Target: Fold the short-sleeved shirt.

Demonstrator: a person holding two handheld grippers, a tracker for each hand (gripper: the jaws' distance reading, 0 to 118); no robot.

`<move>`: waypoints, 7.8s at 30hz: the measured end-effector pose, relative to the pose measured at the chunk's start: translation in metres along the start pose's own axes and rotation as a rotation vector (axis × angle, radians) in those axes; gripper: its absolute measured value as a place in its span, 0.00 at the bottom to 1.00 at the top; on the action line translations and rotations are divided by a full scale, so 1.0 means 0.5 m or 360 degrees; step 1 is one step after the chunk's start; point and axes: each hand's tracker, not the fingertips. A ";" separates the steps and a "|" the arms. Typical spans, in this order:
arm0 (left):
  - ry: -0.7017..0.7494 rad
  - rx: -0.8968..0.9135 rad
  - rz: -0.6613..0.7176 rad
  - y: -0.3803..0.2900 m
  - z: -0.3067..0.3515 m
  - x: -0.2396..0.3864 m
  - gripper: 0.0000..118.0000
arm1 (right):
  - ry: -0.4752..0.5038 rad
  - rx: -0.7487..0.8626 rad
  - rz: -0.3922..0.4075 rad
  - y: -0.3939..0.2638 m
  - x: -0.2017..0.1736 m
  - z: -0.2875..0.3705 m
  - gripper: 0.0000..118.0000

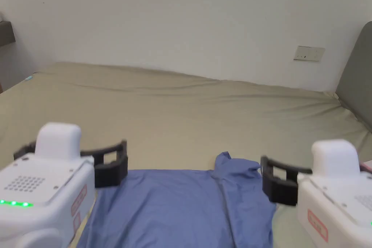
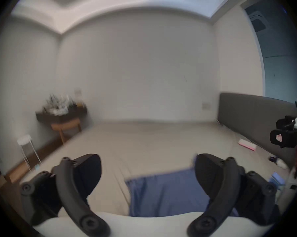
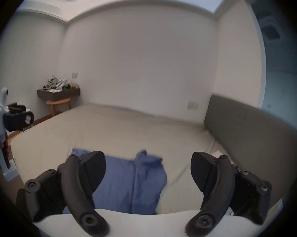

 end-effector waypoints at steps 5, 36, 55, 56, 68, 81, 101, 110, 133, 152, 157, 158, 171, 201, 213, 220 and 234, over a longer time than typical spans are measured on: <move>0.0187 0.0259 -0.0263 0.074 0.024 0.059 0.36 | 0.0044 0.0241 0.0136 0.073 -0.066 -0.003 0.52; 0.0231 -0.1173 0.0024 -0.470 -0.680 -0.131 0.88 | -0.0191 -0.0352 0.0204 -0.162 0.065 -0.290 0.01; 0.0057 -0.0556 -0.0296 -0.261 -0.460 -0.070 0.08 | -0.0044 -0.0762 0.0186 -0.256 0.136 -0.597 0.95; 0.0060 -0.0533 -0.0337 -0.245 -0.438 -0.063 0.08 | -0.0061 -0.0800 0.0187 -0.280 0.141 -0.637 0.95; 0.0041 -0.0706 -0.0367 -0.246 -0.354 -0.069 0.08 | 0.0044 -0.1365 0.0062 -0.447 0.129 -0.876 0.78; 0.0158 -0.0586 -0.0241 -0.187 -0.320 -0.090 0.08 | 0.0028 -0.0806 0.0026 -0.206 0.164 -0.624 0.04; 0.0264 0.0297 -0.0225 0.269 -0.041 -0.098 0.08 | -0.0365 0.0475 0.0066 0.221 0.263 0.066 0.04; 0.0296 0.0452 -0.0291 0.411 -0.022 -0.081 0.08 | -0.0436 0.0629 0.0114 0.357 0.299 0.108 0.04; 0.0277 0.0223 -0.0370 0.536 -0.454 -0.093 0.08 | -0.0577 0.0575 0.0212 0.520 0.346 -0.278 0.04; 0.0206 -0.0044 -0.0309 0.417 -0.705 -0.016 0.08 | -0.0589 0.0316 0.0251 0.395 0.339 -0.618 0.04; 0.0186 -0.0174 -0.0362 0.291 -0.725 -0.023 0.08 | -0.0487 0.0138 0.0257 0.261 0.311 -0.654 0.04; 0.0175 -0.0210 -0.0361 0.265 -0.724 -0.025 0.08 | -0.0459 0.0105 0.0246 0.232 0.306 -0.659 0.04; 0.0037 -0.0848 -0.0211 -0.162 -0.625 -0.062 0.08 | -0.0132 -0.0512 0.0111 -0.188 0.243 -0.536 0.04; -0.0122 -0.1468 -0.0169 -0.521 -0.025 -0.160 0.08 | 0.0116 -0.1545 -0.0219 -0.546 0.171 -0.013 0.04; -0.0143 -0.1538 -0.0283 -0.512 -0.037 -0.155 0.47 | -0.0113 -0.1658 0.0009 -0.591 0.130 -0.037 0.60; -0.0142 -0.0894 0.0092 -0.290 -0.033 -0.163 0.98 | -0.0126 -0.0735 -0.0190 -0.322 0.160 0.006 0.85; 0.0198 0.0173 -0.0303 0.001 0.092 0.069 0.05 | -0.0273 0.0118 0.0110 -0.031 -0.007 0.075 0.02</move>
